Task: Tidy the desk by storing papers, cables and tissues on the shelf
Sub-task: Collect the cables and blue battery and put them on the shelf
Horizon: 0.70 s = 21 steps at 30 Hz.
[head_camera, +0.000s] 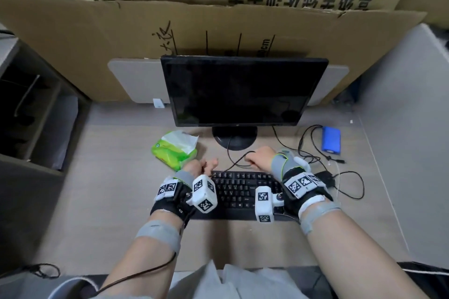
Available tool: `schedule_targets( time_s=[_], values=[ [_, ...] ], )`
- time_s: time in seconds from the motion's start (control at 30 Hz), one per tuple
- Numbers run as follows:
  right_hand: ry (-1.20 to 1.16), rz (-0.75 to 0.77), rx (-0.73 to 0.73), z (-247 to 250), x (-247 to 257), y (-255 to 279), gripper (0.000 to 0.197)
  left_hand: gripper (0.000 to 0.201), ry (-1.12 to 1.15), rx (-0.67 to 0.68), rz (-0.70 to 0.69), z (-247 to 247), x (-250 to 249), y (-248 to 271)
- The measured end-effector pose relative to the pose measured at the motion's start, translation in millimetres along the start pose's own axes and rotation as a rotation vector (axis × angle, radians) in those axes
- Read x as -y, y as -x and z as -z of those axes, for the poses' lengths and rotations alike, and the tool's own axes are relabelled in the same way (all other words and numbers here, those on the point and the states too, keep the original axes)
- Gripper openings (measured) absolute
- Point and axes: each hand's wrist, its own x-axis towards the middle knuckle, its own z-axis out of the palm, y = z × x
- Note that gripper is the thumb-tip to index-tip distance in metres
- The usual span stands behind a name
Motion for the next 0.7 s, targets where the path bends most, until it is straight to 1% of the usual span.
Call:
schedule_targets(
  time_s=[0.03, 0.07, 0.1, 0.13, 0.2, 0.27, 0.3, 0.37, 0.43, 0.53, 0.57, 0.63, 0.7],
  values=[
    [0.012, 0.003, 0.055, -2.8, -1.7, 6.0, 0.034, 0.016, 0.012, -0.009, -0.021, 0.0, -0.6, 0.5],
    [0.016, -0.008, 0.112, -6.5, -3.6, 8.6, 0.033, 0.017, 0.032, -0.017, -0.011, 1.1, -2.3, 0.6],
    [0.013, -0.024, 0.154, -9.6, -5.5, 10.5, 0.032, 0.024, 0.035, -0.028, 0.022, 3.6, -2.2, -1.4],
    [-0.001, -0.039, 0.170, -10.6, -7.9, 13.6, 0.031, 0.031, 0.025, -0.012, 0.038, 6.0, 0.2, -1.0],
    [-0.020, -0.062, 0.154, -5.3, -14.0, 16.0, 0.028, 0.032, 0.044, 0.074, 0.047, 5.3, 5.7, 3.6],
    [-0.003, -0.083, 0.132, 7.5, -23.8, 16.4, 0.028, 0.031, 0.100, 0.191, -0.005, -2.5, 5.9, 10.4],
    [0.019, -0.099, 0.144, 13.9, -32.2, 14.4, 0.028, 0.032, 0.094, 0.213, -0.047, -9.6, 4.2, 14.3],
    [0.019, -0.150, 0.178, 27.4, -53.1, 7.1, 0.028, 0.037, 0.034, 0.174, -0.085, -26.5, 8.1, 22.0],
    [-0.063, -0.205, 0.170, 41.8, -73.4, -1.4, 0.029, 0.044, -0.012, 0.122, -0.101, -41.1, 21.7, 30.3],
    [-0.175, -0.235, 0.142, 64.7, -86.1, -13.0, 0.029, 0.057, -0.082, 0.140, -0.154, -57.5, 49.6, 37.4],
    [-0.166, -0.247, 0.152, 73.3, -87.1, -14.0, 0.027, 0.056, -0.113, 0.161, -0.161, -65.1, 60.7, 41.1],
    [-0.168, -0.257, 0.193, 86.3, -83.5, -16.8, 0.022, 0.048, -0.191, 0.211, -0.180, -80.5, 78.9, 44.5],
    [-0.206, -0.230, 0.172, 96.8, -76.1, -18.4, 0.021, 0.043, -0.240, 0.237, -0.167, -96.7, 89.3, 45.1]
  ],
)
